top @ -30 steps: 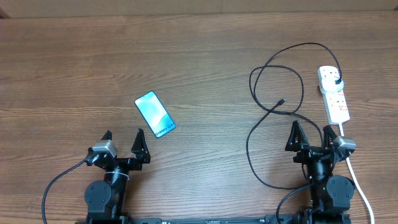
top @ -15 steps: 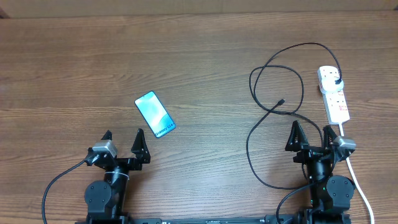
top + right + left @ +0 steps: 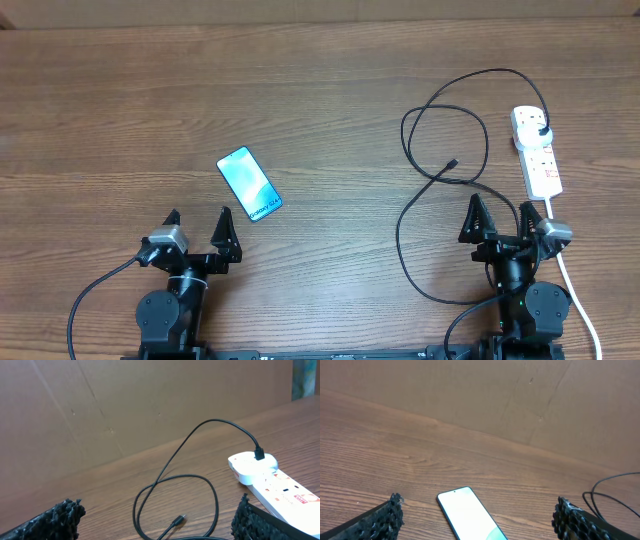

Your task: Plug charger to phone and switch on socket

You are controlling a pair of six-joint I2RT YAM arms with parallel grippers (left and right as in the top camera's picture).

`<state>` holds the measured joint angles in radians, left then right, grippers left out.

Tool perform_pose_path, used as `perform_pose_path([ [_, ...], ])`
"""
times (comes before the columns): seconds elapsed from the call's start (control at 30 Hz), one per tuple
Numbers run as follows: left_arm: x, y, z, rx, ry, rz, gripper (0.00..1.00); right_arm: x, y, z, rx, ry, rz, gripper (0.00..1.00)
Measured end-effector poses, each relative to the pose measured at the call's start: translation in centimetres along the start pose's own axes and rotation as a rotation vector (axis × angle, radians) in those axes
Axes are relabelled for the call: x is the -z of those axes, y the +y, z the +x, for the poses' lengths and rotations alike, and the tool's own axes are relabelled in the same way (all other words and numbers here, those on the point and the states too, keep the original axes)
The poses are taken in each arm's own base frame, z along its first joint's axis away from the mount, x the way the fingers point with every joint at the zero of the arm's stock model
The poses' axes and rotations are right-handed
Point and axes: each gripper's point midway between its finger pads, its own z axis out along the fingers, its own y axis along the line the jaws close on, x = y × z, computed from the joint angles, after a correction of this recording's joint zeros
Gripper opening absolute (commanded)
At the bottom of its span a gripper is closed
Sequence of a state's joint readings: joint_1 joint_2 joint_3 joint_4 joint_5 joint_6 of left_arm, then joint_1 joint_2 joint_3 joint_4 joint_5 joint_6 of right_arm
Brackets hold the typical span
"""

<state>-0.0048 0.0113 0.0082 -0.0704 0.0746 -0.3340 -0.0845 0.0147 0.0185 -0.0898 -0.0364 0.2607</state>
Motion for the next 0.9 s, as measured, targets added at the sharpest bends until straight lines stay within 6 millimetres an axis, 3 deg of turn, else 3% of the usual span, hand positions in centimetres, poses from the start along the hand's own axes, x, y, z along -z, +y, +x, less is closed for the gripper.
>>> perform_pose_path([
  [0.63,0.7,-1.1,-0.2,-0.019,0.062,0.037,1.0,0.0,0.0,0.0,0.0,0.0,0.0,1.0],
  [0.9,1.9,-2.9,-4.5,-0.042,0.106,0.032,1.0,0.0,0.0,0.0,0.0,0.0,0.0,1.0],
])
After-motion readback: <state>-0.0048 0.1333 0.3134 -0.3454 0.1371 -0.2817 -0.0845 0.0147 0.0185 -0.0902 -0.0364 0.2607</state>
